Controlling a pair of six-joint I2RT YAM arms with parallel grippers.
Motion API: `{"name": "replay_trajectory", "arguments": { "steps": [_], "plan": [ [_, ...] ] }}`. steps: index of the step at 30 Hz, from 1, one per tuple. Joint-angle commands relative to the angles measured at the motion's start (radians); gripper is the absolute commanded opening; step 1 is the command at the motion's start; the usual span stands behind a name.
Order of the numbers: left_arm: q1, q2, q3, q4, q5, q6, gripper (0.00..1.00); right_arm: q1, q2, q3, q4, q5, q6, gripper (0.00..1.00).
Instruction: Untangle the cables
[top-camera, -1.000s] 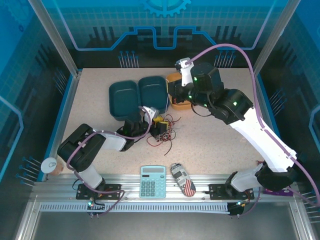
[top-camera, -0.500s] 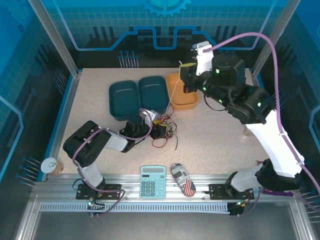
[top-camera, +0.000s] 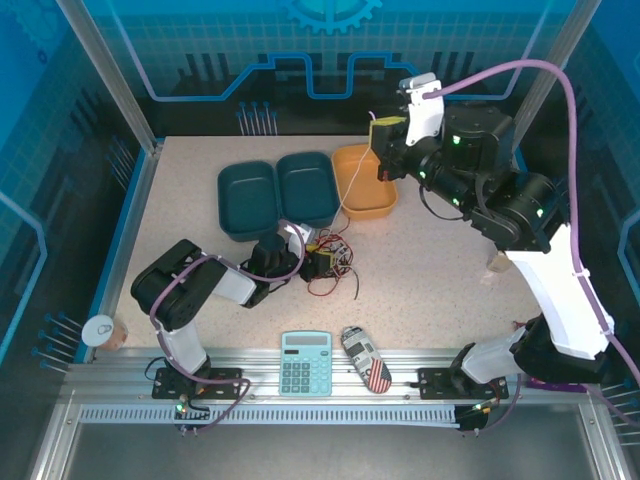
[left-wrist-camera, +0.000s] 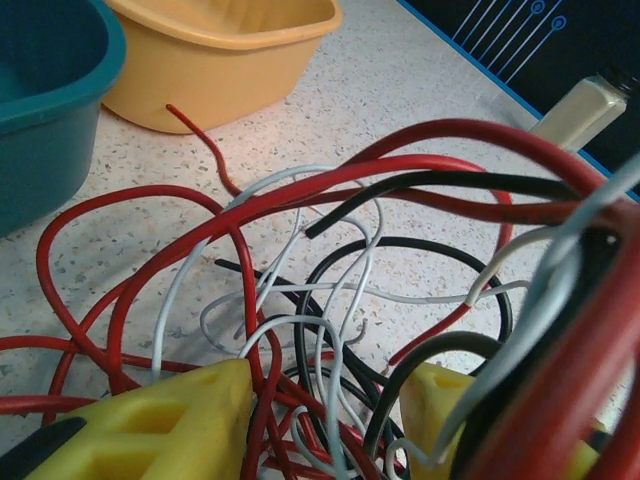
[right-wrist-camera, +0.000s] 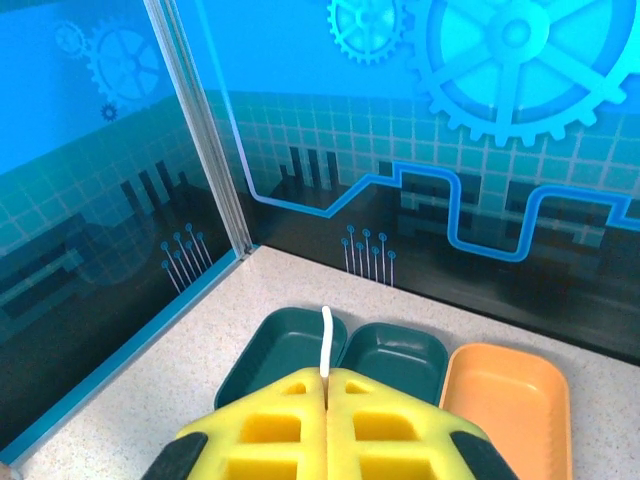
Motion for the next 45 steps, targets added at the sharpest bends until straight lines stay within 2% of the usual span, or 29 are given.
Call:
{"name": "replay_trajectory", "arguments": {
  "steps": [1, 3, 13, 21, 23, 30, 38, 40, 41, 42, 45],
  "plan": [
    [0.004, 0.027, -0.017, 0.033, -0.005, -0.01, 0.46, 0.012, -0.013, 0.072, 0.018, 0.034, -0.04, 0.0],
    [0.005, 0.033, -0.018, 0.039, -0.004, -0.013, 0.49, 0.012, -0.02, 0.083, 0.025, 0.037, -0.053, 0.0],
    [0.006, 0.063, -0.023, 0.076, -0.003, -0.034, 0.49, 0.012, -0.026, 0.097, 0.04, 0.041, -0.073, 0.0],
    [0.013, 0.067, -0.032, 0.088, 0.0, -0.037, 0.49, 0.013, -0.005, 0.216, 0.043, 0.059, -0.126, 0.0],
    [0.014, 0.068, -0.036, 0.093, -0.001, -0.042, 0.53, 0.013, -0.013, 0.22, 0.056, 0.06, -0.138, 0.0],
    [0.018, 0.071, -0.041, 0.106, 0.0, -0.054, 0.53, 0.014, -0.047, 0.198, 0.071, 0.074, -0.149, 0.0],
    [0.02, 0.002, -0.061, 0.1, 0.008, -0.074, 0.78, 0.014, -0.071, 0.146, 0.073, 0.099, -0.147, 0.0],
    [0.023, -0.041, -0.064, 0.076, 0.009, -0.074, 0.86, 0.014, -0.072, 0.138, 0.073, 0.102, -0.146, 0.0],
    [0.022, -0.068, -0.066, 0.058, 0.01, -0.074, 0.96, 0.013, -0.072, 0.133, 0.072, 0.105, -0.145, 0.0],
    [0.023, -0.103, -0.068, 0.04, 0.011, -0.072, 0.99, 0.014, -0.072, 0.129, 0.074, 0.105, -0.144, 0.0],
    [0.022, -0.208, -0.079, -0.032, 0.009, -0.062, 0.99, 0.014, -0.073, 0.116, 0.076, 0.096, -0.139, 0.0]
  ]
}}
